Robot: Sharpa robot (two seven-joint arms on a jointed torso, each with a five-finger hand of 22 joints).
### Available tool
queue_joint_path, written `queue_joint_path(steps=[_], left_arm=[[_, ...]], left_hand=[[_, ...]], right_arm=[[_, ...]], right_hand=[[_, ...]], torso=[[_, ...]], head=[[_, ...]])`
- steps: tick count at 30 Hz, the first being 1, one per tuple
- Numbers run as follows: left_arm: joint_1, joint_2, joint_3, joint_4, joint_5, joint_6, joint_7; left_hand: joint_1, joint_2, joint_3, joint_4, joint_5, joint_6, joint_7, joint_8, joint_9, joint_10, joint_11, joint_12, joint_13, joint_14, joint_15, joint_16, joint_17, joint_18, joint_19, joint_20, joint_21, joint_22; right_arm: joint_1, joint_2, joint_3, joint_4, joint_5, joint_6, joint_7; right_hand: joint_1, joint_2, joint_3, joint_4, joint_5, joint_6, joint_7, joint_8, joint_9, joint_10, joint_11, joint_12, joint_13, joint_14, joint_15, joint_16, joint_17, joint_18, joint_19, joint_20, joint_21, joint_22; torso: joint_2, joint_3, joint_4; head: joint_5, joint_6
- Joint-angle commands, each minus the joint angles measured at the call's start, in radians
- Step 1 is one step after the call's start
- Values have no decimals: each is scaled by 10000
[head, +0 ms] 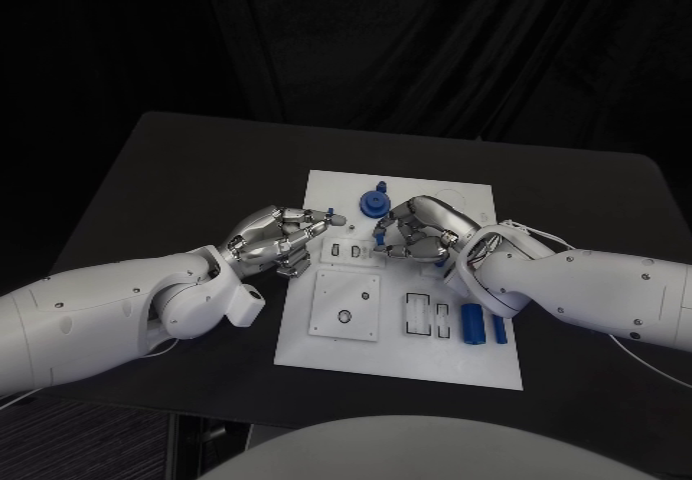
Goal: Assemble the parts on the task board
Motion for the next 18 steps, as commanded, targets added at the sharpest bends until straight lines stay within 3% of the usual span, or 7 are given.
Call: queue_joint_path(steps=[1,18], left_arm=[[-28,27,6,7,34,132,58],[-90,22,6,1,34,165,21]], left_hand=[[109,-20,63,-2,49,69,7,17,10,1060,-61,-8,2610,1039,-42,25,2633,-90,-62,2,-59,1034],[128,-15,97,-33,56,163,23,29,18,1060,-57,-8,2610,1039,-42,25,2633,-89,-67,2,-62,1034]], right_arm=[[-51,6,3,-13,4,245,56],[-107,9,3,-73,4,687,-216]], right_hand=[[40,46,0,42,-67,118,-62,15,-4,-64,12,-50,1120,-76,-7,-45,1529,121,-87,-2,-61,794],[178,56,-33,-40,-635,-64,48,-83,-121,-379,113,-117,963,-311,87,-163,1416,180,-414,71,-509,704]], torso=[[6,-3,8],[11,-3,-10]], head=[[-8,-1],[5,-1]])
